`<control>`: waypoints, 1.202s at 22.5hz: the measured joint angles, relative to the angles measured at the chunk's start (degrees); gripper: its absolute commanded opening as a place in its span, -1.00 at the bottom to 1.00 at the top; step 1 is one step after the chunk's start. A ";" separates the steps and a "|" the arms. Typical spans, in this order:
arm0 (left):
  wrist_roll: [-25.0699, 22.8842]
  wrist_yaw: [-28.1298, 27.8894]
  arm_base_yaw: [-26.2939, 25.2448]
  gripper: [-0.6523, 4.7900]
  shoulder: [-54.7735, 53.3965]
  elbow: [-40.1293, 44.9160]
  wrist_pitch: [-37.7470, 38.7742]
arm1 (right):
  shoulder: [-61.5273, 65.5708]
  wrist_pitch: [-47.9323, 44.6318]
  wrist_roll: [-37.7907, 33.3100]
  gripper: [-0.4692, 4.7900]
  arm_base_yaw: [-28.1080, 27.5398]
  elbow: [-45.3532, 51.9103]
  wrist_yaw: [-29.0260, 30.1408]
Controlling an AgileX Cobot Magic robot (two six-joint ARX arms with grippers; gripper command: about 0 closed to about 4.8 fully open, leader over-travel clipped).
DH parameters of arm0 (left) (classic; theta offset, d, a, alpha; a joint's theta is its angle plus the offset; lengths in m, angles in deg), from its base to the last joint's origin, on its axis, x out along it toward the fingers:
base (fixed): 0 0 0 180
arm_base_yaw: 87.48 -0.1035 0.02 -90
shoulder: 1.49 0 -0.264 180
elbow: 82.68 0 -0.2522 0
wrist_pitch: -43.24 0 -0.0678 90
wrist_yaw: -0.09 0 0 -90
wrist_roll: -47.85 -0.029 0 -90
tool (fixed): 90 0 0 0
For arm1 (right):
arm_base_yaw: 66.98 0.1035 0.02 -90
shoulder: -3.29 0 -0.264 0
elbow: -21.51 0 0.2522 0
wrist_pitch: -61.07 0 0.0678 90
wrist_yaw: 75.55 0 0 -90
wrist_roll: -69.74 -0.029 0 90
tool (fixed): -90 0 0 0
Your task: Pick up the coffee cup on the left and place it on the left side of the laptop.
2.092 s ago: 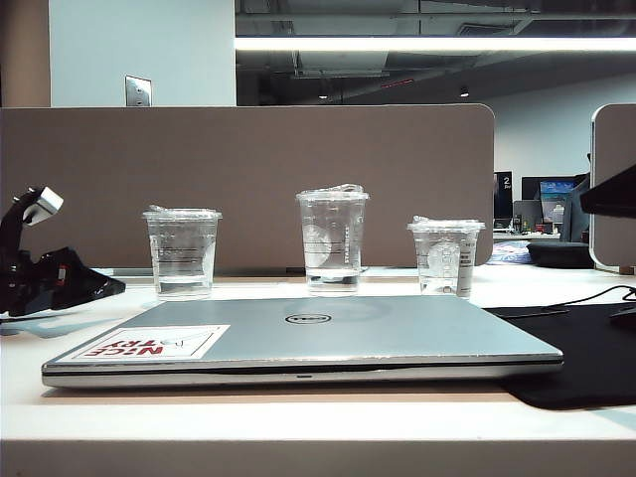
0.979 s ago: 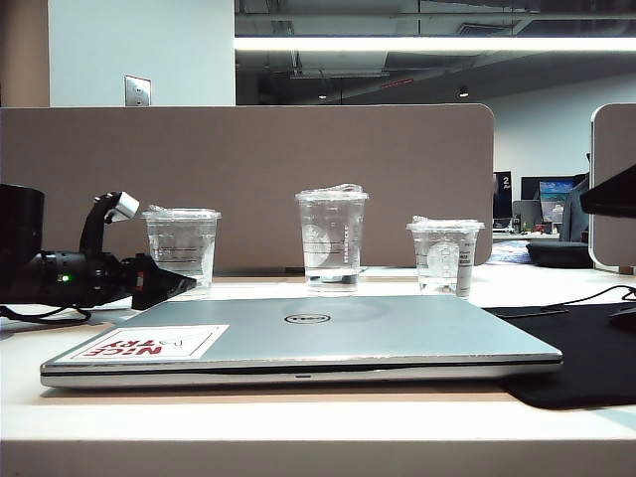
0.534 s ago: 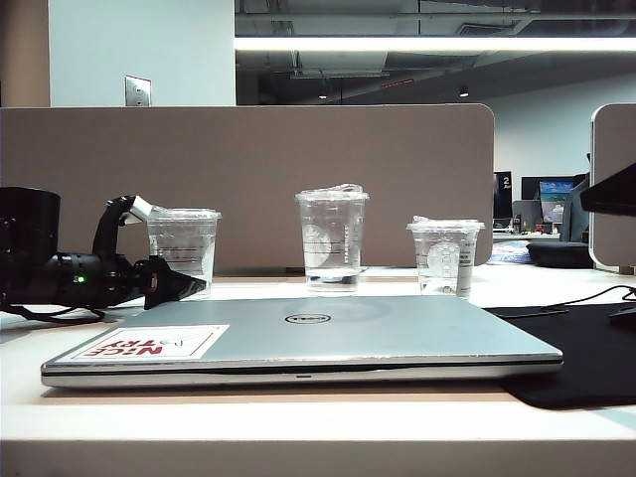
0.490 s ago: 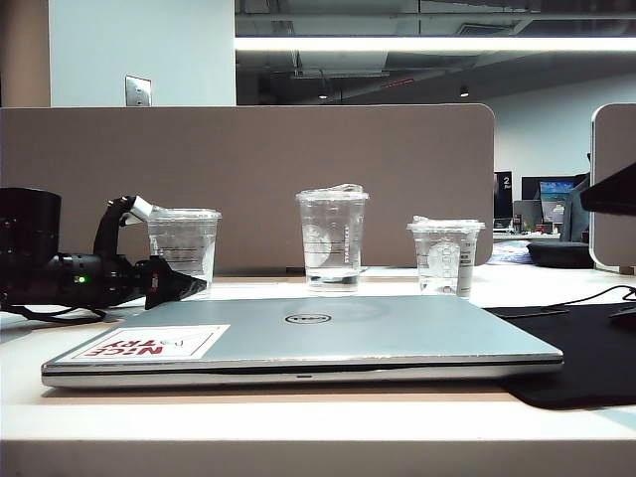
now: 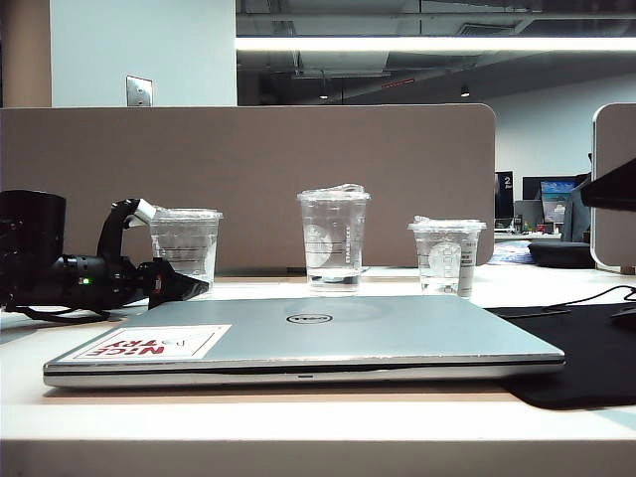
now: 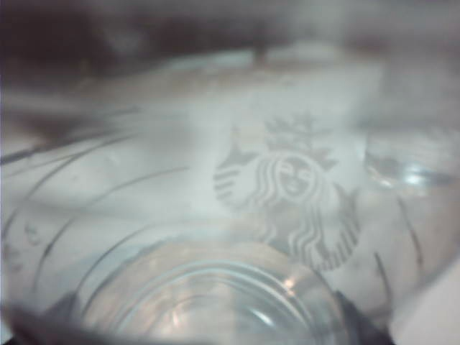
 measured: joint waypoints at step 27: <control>0.02 -0.55 0.57 0.38 -0.07 -0.02 0.02 | 0.00 0.00 0.00 -0.84 0.00 0.00 0.00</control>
